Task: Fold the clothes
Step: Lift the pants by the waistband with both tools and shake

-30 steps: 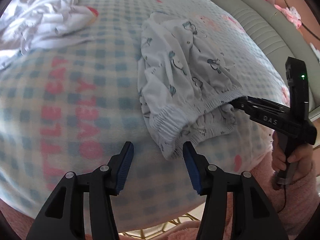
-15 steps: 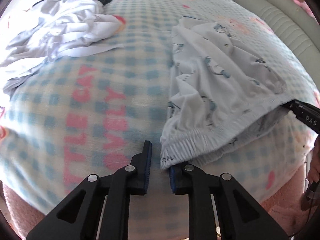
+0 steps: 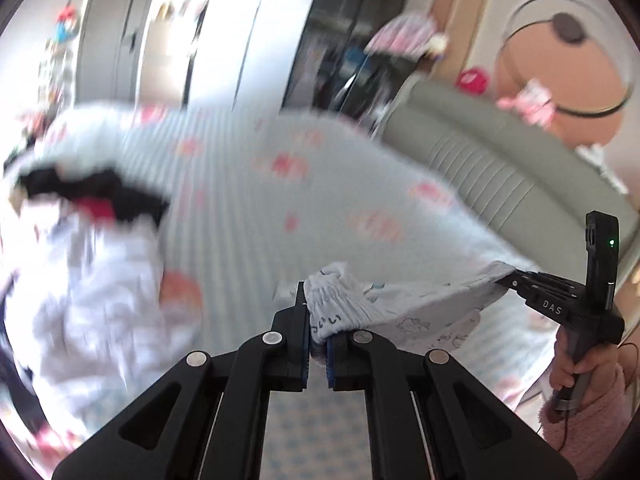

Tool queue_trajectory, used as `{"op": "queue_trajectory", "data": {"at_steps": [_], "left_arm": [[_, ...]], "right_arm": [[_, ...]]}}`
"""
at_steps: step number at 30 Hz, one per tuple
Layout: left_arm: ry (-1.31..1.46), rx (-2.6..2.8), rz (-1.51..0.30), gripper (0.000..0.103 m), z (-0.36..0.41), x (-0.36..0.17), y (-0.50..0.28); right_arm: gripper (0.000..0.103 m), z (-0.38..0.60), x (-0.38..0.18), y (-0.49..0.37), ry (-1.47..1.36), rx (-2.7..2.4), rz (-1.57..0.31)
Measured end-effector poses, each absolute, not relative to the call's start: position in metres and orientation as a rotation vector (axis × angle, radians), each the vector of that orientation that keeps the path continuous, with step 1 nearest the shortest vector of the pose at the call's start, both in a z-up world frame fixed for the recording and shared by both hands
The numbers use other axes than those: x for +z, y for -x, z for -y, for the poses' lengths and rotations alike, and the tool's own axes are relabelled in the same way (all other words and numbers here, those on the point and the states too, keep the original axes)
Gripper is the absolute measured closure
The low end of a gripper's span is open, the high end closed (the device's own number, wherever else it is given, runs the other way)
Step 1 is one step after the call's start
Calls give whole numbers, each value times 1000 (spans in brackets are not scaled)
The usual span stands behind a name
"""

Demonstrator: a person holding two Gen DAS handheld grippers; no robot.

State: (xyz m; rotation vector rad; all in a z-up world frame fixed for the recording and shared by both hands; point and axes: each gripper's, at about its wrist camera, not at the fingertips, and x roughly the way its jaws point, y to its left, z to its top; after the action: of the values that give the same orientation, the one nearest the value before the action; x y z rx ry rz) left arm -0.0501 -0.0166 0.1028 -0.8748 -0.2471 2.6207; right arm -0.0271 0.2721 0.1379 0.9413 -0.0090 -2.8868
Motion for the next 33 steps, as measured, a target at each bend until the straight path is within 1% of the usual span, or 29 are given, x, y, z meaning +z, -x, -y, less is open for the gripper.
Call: {"op": "queue_trajectory", "data": {"at_steps": [3, 8, 11, 15, 17, 19, 21, 24, 26, 27, 29, 30, 31, 33], "left_arm": [[737, 2629, 234, 97, 17, 148, 43], [510, 2631, 211, 97, 17, 223, 32], [522, 2647, 185, 97, 15, 223, 32], [682, 2634, 169, 97, 10, 187, 45], [762, 2626, 167, 97, 5, 166, 58], [822, 2627, 180, 97, 1, 158, 77], [783, 2619, 182, 97, -3, 181, 81], [507, 2667, 28, 97, -15, 244, 46], [406, 2679, -15, 97, -17, 268, 26], [387, 2677, -14, 96, -16, 271, 19], [419, 2681, -5, 94, -9, 254, 9], [487, 2676, 5, 93, -5, 232, 8], [601, 2643, 36, 93, -1, 202, 11], [873, 2552, 98, 93, 3, 130, 18]], "right_arm": [[97, -280, 206, 9, -705, -2955, 15], [97, -288, 244, -2, -595, -2940, 108], [97, -278, 238, 2, -622, -2913, 118], [97, -274, 204, 13, -752, -2908, 98], [97, -280, 181, 24, -834, -2892, 125], [97, -286, 172, 36, -891, -2903, 147], [96, -289, 175, 44, -908, -2928, 156], [96, -274, 225, 9, -639, -3002, 36], [96, -267, 256, -17, -488, -3030, -4], [96, -268, 262, -26, -446, -3036, 9], [96, -274, 258, -38, -417, -3063, 38], [96, -278, 243, -40, -455, -3078, 56], [96, -283, 220, -39, -537, -3068, 87], [96, -292, 152, -30, -818, -2976, 193]]}}
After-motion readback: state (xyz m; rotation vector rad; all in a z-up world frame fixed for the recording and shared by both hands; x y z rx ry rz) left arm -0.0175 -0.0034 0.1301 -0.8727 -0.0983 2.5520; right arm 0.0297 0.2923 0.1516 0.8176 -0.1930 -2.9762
